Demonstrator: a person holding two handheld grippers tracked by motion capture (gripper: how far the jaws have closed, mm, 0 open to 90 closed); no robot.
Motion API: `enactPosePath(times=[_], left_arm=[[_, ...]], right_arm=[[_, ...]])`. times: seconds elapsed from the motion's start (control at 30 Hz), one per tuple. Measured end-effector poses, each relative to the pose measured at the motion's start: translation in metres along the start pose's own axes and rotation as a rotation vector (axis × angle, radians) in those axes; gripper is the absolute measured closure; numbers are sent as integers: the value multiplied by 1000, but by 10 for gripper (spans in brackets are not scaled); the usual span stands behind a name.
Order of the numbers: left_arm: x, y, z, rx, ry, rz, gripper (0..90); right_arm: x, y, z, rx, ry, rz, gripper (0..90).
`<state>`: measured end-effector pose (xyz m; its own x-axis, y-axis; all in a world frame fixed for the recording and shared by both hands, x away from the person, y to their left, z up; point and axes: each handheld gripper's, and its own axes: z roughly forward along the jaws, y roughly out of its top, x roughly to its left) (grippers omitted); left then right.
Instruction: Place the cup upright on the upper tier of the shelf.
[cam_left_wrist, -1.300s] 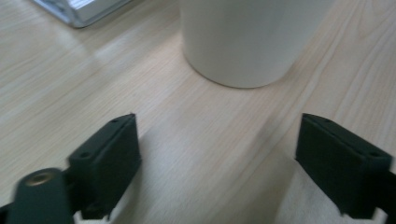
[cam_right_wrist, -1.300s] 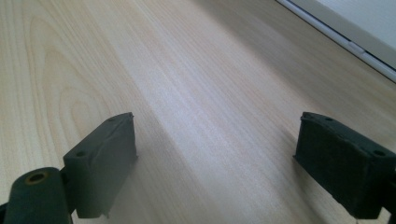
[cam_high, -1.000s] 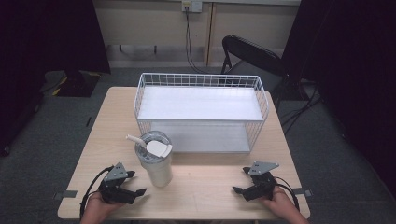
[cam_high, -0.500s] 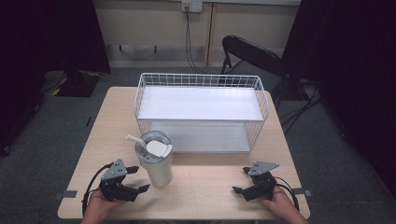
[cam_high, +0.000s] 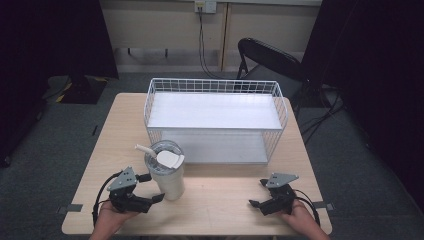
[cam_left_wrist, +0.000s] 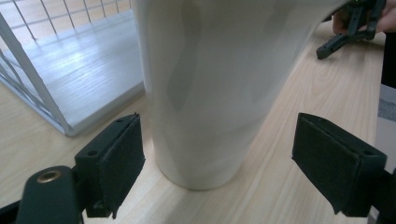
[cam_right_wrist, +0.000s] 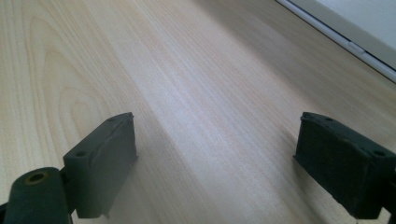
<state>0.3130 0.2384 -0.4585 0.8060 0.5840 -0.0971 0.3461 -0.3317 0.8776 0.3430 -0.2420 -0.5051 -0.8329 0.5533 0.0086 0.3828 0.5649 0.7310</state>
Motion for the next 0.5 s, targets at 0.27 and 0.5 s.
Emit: enactPosePath(times=[0.27, 0.5], left_arm=[[-1, 5, 2, -42, 15, 22, 158], [-3, 7, 7, -63, 21, 37, 156]], right_arm=[[0, 0, 0, -1, 0, 0, 117], [0, 0, 0, 0, 0, 0, 117]])
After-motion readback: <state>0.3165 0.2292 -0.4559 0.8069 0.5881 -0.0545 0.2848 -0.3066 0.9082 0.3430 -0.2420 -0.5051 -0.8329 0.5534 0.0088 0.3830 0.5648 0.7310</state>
